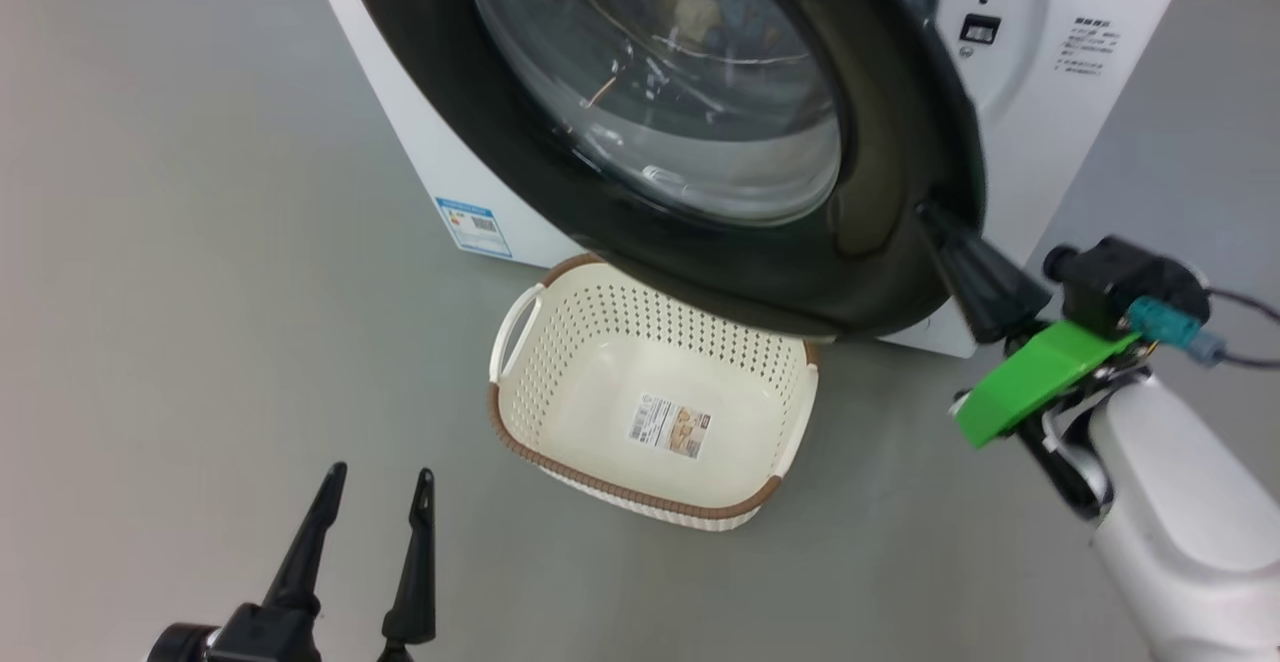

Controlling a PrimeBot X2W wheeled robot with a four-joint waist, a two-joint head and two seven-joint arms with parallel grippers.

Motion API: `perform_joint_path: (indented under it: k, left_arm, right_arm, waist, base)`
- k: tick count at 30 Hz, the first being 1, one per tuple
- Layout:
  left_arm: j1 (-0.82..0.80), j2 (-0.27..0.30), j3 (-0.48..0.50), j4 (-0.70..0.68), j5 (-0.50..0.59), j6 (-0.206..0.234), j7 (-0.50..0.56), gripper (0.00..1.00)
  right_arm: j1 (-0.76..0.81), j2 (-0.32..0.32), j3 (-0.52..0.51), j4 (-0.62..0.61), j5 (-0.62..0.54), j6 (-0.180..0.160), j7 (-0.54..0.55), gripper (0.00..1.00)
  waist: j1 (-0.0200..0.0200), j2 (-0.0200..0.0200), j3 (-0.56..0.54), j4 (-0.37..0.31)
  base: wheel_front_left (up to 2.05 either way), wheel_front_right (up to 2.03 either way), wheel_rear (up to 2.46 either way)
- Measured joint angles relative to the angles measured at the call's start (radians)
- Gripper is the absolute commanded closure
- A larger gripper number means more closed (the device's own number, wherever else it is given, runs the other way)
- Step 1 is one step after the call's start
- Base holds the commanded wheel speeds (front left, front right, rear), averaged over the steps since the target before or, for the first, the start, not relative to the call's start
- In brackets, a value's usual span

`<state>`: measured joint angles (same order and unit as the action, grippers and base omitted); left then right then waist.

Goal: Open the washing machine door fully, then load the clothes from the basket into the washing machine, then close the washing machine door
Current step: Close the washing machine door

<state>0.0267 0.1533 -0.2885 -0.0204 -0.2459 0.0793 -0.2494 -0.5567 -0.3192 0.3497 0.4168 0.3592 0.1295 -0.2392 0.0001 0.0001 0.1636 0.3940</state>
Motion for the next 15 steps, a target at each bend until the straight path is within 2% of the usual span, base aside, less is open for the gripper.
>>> perform_joint_path:
  k: [15]
  left_arm:
    - [-0.060, -0.069, 0.001, -0.002, 0.026, -0.015, 0.000, 0.00]
  right_arm:
    - [-0.286, -0.081, -0.038, 0.174, 0.002, 0.000, 0.001, 1.00]
  waist:
    - [-0.0001, 0.0000, 0.110, 0.061]
  base:
    - [0.00, 0.00, 0.00]
